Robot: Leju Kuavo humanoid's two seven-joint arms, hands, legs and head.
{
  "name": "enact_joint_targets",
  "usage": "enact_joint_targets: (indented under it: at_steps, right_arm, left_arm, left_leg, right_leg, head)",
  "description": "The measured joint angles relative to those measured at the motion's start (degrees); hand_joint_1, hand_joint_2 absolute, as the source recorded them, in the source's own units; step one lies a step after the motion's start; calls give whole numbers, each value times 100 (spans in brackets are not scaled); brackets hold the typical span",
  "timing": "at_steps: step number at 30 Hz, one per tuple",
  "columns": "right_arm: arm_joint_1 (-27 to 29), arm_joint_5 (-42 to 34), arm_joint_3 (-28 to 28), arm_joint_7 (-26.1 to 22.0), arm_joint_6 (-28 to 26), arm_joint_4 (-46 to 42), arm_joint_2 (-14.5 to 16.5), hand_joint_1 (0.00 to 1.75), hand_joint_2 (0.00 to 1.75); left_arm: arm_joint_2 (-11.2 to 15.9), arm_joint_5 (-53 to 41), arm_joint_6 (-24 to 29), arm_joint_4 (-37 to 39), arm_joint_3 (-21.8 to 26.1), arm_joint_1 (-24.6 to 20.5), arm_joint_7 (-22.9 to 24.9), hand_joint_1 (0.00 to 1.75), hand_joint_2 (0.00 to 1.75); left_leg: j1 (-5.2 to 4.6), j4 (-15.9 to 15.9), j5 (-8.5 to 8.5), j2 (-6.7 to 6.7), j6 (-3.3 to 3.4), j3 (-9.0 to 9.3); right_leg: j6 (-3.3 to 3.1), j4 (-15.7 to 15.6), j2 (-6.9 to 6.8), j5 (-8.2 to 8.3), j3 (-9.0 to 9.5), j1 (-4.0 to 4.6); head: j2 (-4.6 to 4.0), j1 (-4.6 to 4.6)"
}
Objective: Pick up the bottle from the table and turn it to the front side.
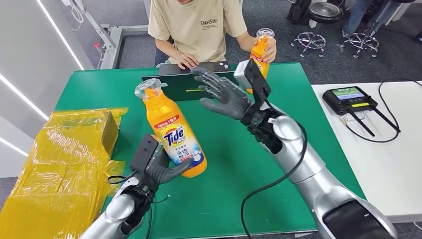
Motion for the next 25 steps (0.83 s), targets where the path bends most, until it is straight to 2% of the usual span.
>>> enact_joint_targets:
  at_steps: [2,5,9,11,16,20,25]
  right_arm:
    - [211,262,-172,-33,-205,-261,-192,0,0]
    - [714,584,-547,-146,-551,-834,-670,0,0]
    - [1822,878,-1388,-284,-777,-1635,-1344,0,0]
    - [2629,1067,-1937,-302,-782,-2068,-1514,0,0]
    - [4573,1447,-3048,-243,-777,-3010,-1512,0,0]
    - [5311,1565,-3542,-146,-800,-3484,-1359,0,0]
    - [5813,1591,-4004,-126,-713,-3830,-1208,0,0]
  left_arm:
    - [70,-103,192,-53,154,133,-31,161,175]
    - [239,-252,551,-263,593,468,-89,145,175]
    - [481,-536,953,-697,1451,1119,-37,39,175]
    - [545,-745,1142,-1029,2044,1581,94,32,175]
    - [578,-1298,1184,-1742,3662,2639,362,47,175]
    - [523,-1671,1151,-1942,4405,2969,476,0,175]
    - [485,-2144,1173,-1959,4819,3113,581,0,175]
  left_leg:
    - [0,0,-1,3,0,1]
    - [1,1,-2,-14,2,0]
    - [2,0,-17,-22,6,-1]
    - [2,-1,-34,-20,4,1]
    - [2,-2,-64,-17,-9,2]
    - [4,-5,-70,-15,-13,7]
    - [4,-6,-70,-15,-13,12]
  right_leg:
    - [0,-3,4,0,0,0]
    - [0,-8,-15,-3,2,0]
    - [5,-13,-24,-18,12,2]
    - [4,-15,-23,-31,16,3]
    - [-3,-14,-20,-63,11,2]
    - [-8,-12,-19,-76,12,3]
    - [-8,-12,-20,-76,20,2]
  head:
    - [0,-1]
    - [0,-1]
    - [0,1]
    - [0,1]
    - [0,-1]
    - [0,-1]
    - [0,1]
